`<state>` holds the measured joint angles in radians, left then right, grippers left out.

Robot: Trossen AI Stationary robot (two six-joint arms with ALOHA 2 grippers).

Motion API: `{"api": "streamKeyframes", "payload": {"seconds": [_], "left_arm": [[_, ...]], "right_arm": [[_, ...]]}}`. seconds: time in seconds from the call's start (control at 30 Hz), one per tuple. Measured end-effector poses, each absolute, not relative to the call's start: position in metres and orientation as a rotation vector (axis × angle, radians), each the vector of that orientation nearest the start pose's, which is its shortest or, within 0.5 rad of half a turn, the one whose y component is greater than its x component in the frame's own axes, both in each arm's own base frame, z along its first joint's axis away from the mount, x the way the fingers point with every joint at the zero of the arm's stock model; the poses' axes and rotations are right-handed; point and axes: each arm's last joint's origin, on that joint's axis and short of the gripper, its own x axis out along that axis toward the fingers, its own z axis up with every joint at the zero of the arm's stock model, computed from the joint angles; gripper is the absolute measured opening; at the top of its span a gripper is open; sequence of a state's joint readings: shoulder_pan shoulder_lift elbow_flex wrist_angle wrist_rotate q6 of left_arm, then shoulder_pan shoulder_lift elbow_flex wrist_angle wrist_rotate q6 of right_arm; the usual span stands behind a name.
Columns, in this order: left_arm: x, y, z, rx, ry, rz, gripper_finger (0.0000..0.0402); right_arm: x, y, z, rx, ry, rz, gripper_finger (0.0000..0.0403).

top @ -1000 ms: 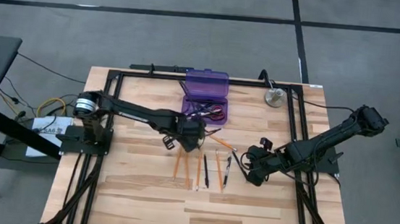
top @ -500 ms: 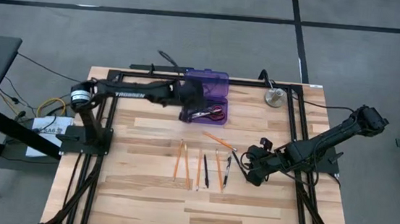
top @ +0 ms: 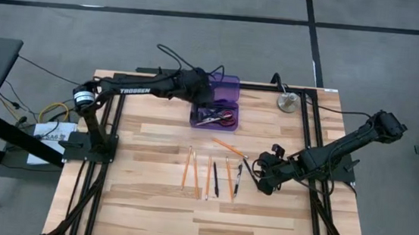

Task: Pick & place school supplies into a supply box
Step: Put the black pen into the violet supply box

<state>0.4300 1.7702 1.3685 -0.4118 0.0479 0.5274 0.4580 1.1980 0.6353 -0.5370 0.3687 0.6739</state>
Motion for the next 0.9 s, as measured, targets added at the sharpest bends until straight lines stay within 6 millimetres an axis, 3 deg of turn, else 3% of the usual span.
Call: {"api": "streamKeyframes", "payload": {"seconds": [0.2, 0.57, 0.9], "left_arm": [[0.356, 0.157, 0.244, 0.296, 0.888, 0.123, 0.0025], [0.37, 0.159, 0.202, 0.241, 0.967, 0.035, 0.0025], [0.371, 0.158, 0.2, 0.233, 0.964, 0.031, 0.0055]], "right_arm": [[0.19, 0.082, 0.185, 0.181, 0.969, -0.259, 0.0133], [0.191, 0.082, 0.186, 0.19, 0.956, -0.254, 0.0133], [0.191, 0.082, 0.186, 0.191, 0.954, -0.253, 0.0133]]}}
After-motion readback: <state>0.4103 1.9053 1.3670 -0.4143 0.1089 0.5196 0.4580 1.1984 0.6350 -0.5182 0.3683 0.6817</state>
